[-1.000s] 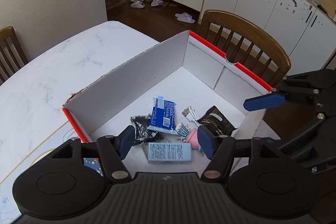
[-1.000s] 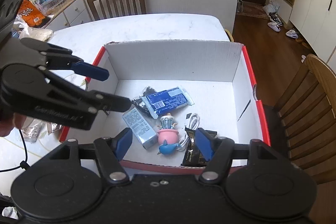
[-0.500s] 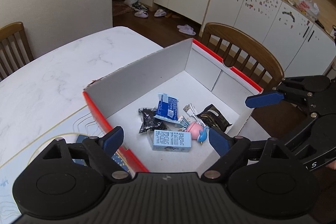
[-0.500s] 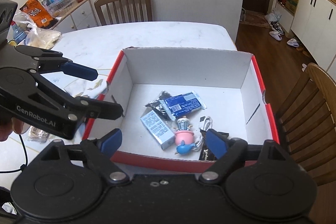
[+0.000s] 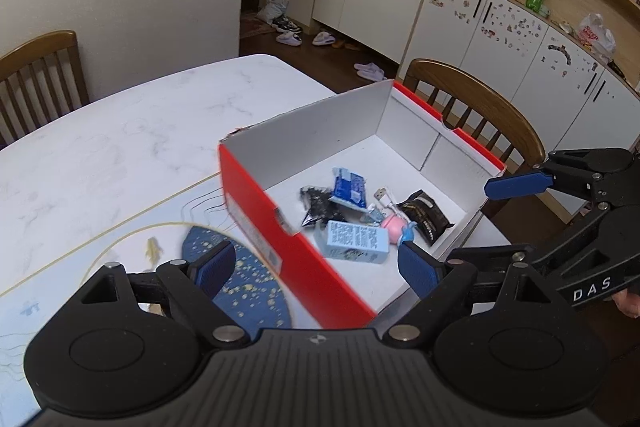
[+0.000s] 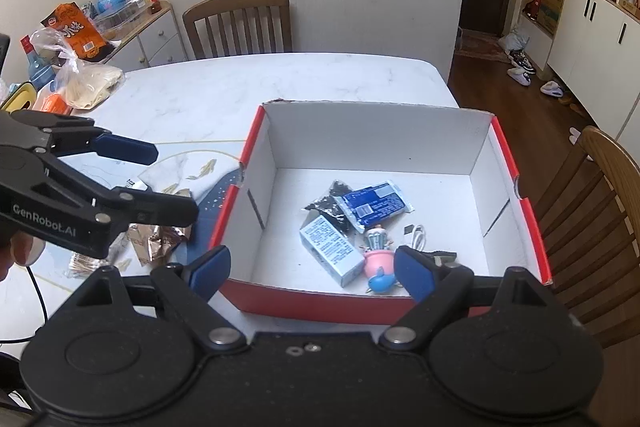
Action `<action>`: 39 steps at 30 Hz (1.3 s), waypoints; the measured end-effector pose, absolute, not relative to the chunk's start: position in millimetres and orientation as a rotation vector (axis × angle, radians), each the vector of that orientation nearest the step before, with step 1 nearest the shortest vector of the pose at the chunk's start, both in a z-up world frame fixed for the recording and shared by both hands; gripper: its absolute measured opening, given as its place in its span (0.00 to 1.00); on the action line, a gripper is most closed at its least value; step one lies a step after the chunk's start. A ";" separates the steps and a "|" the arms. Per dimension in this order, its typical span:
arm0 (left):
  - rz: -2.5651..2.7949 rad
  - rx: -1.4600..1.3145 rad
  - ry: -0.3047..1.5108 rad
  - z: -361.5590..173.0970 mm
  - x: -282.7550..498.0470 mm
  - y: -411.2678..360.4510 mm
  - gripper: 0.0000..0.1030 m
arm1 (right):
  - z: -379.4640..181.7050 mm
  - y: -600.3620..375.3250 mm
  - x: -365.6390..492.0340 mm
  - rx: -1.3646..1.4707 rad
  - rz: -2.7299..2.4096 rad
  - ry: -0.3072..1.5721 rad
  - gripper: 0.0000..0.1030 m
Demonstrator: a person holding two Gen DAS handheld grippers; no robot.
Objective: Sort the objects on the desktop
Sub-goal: 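Withdraw both tools from the shoebox toward the items on the mat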
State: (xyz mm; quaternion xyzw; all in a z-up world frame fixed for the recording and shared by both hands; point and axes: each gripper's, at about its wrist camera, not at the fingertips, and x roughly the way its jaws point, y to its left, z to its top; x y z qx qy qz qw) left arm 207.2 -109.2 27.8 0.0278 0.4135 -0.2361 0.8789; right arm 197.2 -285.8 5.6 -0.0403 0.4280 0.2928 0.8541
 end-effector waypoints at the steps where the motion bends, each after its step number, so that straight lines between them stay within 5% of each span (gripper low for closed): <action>1: -0.490 0.057 0.860 27.9 205.0 -105.9 0.86 | 6.3 -283.8 195.6 -0.085 0.615 0.898 0.86; 39: -0.314 -0.019 0.862 -2.7 144.5 43.0 0.86 | 18.9 -190.0 142.7 -0.082 0.674 0.857 0.86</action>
